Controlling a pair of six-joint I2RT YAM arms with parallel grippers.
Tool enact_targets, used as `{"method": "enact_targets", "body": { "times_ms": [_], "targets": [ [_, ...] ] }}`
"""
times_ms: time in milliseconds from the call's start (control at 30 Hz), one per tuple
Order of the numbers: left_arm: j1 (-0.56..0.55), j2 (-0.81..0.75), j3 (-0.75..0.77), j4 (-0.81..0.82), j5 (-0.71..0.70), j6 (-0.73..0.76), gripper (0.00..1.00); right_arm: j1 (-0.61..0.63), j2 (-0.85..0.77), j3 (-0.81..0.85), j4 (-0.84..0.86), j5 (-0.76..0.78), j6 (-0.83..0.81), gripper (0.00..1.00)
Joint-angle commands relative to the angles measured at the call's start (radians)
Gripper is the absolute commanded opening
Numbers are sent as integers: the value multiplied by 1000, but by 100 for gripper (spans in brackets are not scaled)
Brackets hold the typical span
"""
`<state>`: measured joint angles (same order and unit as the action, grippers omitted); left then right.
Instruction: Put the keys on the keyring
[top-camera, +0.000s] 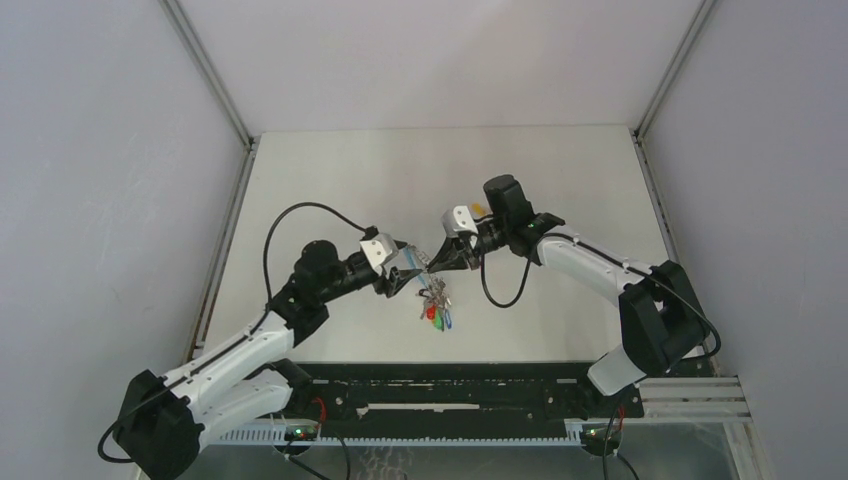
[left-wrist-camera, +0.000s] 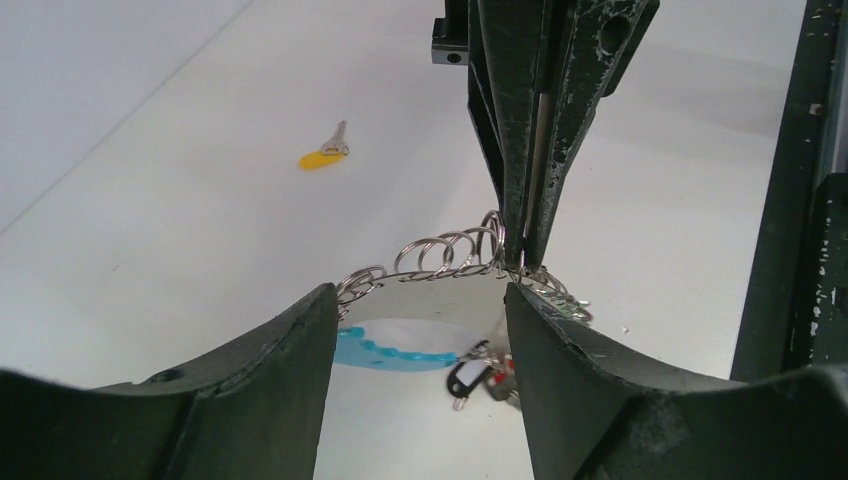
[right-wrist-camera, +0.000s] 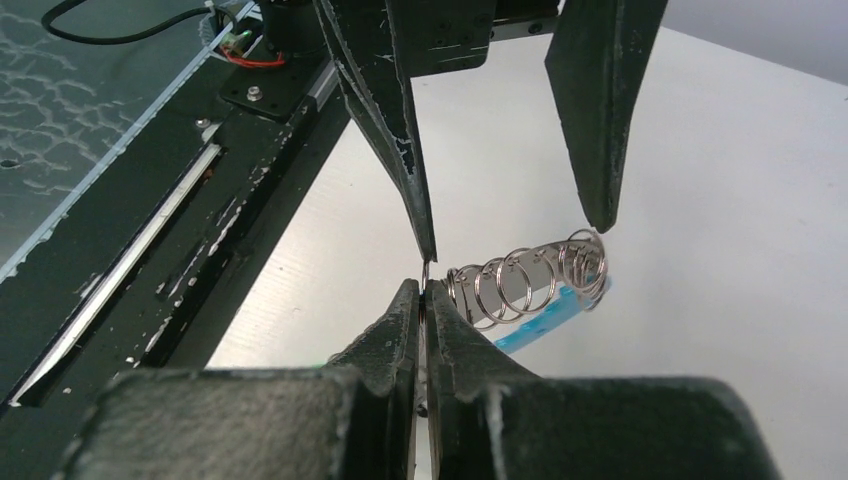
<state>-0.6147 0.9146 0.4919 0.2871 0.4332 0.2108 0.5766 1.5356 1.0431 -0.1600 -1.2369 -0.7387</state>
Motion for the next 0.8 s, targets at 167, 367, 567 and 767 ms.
{"method": "enact_targets", "body": {
  "times_ms": [167, 367, 567, 767],
  "targets": [
    [4, 32, 36, 37, -3, 4, 68, 32, 9, 95, -195, -26, -159, 0],
    [4, 64, 64, 50, -3, -35, 68, 62, 67, 213, -413, -1, -290, 0],
    [-1, 110, 72, 90, -76, -107, 68, 89, 61, 224, -404, 59, -269, 0],
    [8, 116, 94, 49, -366, -210, 68, 63, 14, 208, -387, 50, -224, 0]
  ]
}}
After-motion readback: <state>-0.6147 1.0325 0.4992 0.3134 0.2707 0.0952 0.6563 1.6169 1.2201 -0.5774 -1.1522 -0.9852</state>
